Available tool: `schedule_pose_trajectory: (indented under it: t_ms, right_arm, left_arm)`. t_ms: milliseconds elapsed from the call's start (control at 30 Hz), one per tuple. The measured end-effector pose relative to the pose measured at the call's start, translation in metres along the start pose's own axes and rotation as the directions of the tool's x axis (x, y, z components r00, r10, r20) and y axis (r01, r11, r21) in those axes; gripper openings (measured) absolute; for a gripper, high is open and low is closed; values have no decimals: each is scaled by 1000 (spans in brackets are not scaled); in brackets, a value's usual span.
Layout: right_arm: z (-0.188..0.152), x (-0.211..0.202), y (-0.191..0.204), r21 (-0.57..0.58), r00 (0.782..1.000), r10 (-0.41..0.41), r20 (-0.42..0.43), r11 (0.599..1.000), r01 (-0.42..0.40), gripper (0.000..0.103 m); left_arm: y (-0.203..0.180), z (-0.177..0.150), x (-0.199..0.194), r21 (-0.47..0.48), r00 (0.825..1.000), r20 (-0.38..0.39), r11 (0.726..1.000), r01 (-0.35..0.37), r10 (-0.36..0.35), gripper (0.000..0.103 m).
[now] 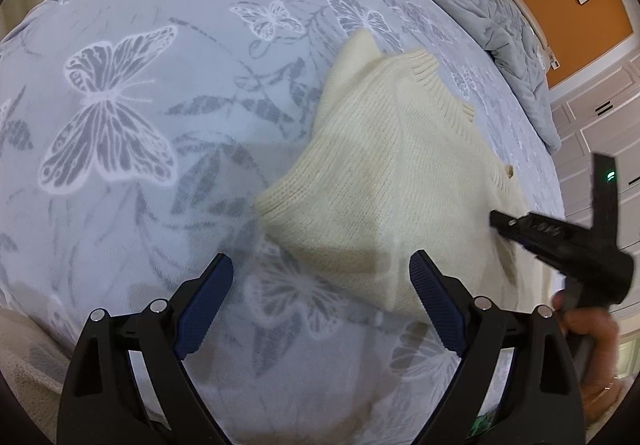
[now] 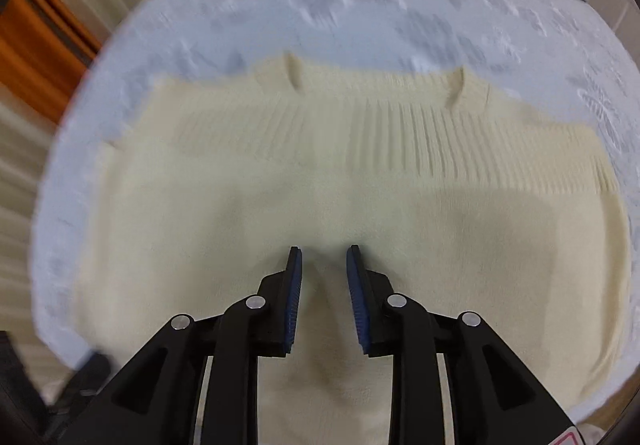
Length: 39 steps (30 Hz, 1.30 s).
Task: Fold small clothes
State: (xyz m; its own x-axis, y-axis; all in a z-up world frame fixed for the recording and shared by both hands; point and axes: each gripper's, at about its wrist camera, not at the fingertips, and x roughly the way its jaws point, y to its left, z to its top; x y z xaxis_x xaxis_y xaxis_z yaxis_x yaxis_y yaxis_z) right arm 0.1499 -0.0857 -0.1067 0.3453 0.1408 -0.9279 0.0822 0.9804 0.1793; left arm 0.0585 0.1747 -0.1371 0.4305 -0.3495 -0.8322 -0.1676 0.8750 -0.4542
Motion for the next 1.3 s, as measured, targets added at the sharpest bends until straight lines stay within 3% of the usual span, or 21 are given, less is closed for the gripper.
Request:
schedule_pose_trajectory:
  t_ms: [33, 100, 167, 300, 400, 433, 467, 500, 533, 600, 700, 767, 933, 1067, 1200, 1267, 1300]
  right_arm:
    - [-1, -14, -3, 24, 999, 19, 42, 1000, -20, 24]
    - [-4, -16, -10, 55, 999, 5, 48, 998, -7, 25]
    - [-10, 9, -18, 61, 999, -15, -29, 998, 17, 24]
    - [-22, 21, -4, -53, 997, -70, 27, 996, 71, 25]
    - [-25, 23, 2, -86, 995, -87, 38, 992, 90, 26]
    - [-26, 22, -2, -76, 997, -62, 41, 995, 65, 26]
    - [-26, 21, -7, -63, 999, -31, 43, 997, 34, 26]
    - [-24, 17, -14, -52, 999, -3, 45, 999, 5, 26]
    - [-25, 13, -21, -30, 998, 46, 46, 999, -45, 28]
    - [-29, -3, -37, 19, 989, 128, 67, 991, -130, 33]
    - [-50, -37, -53, 47, 977, 169, 131, 983, -177, 51]
    - [-65, -55, -69, 53, 968, 195, 156, 977, -206, 51]
    - [-109, -93, -129, 102, 960, 186, 210, 972, -211, 53]
    - [-139, -102, -183, 220, 956, 169, 239, 950, -223, 56]
    - [-154, -95, -219, 323, 946, 213, 243, 902, -286, 57]
    - [-154, -96, -223, 328, 939, 235, 252, 892, -311, 58]
    - [-151, -99, -221, 316, 932, 253, 261, 889, -330, 58]
  left_arm:
    - [0, 1, 0, -3, 1000, 1, 1000, 4, -4, 88]
    - [0, 3, 1, -15, 1000, 8, 1000, 11, -11, 89]
    - [1, 6, 3, -32, 1000, 12, 999, 18, -18, 91]
    - [6, 12, 6, -104, 995, 27, 990, 99, -97, 95]
    - [22, 20, 13, -218, 983, 54, 959, 180, -173, 96]
    - [25, 22, 13, -239, 979, 64, 949, 205, -195, 90]
    - [26, 25, 13, -243, 970, 75, 939, 245, -233, 74]
    - [24, 29, 18, -231, 972, 43, 944, 236, -232, 38]
    - [22, 31, 20, -223, 975, 22, 950, 220, -220, 33]
    - [13, 31, 5, -212, 970, 52, 947, 243, -237, 27]
    - [-38, 31, -38, -48, 960, 117, 964, 261, -254, 17]
    - [-95, 26, -69, 113, 951, 136, 958, 262, -276, 15]
    - [-207, -12, -88, 364, 929, 79, 878, 310, -361, 15]
    - [-260, -57, -50, 457, 944, -31, 835, 305, -328, 15]
    - [-273, -109, 17, 525, 973, -166, 820, 226, -162, 16]
    - [-268, -125, 28, 552, 982, -159, 816, 174, -102, 19]
    - [-262, -131, 20, 565, 987, -122, 810, 159, -109, 25]
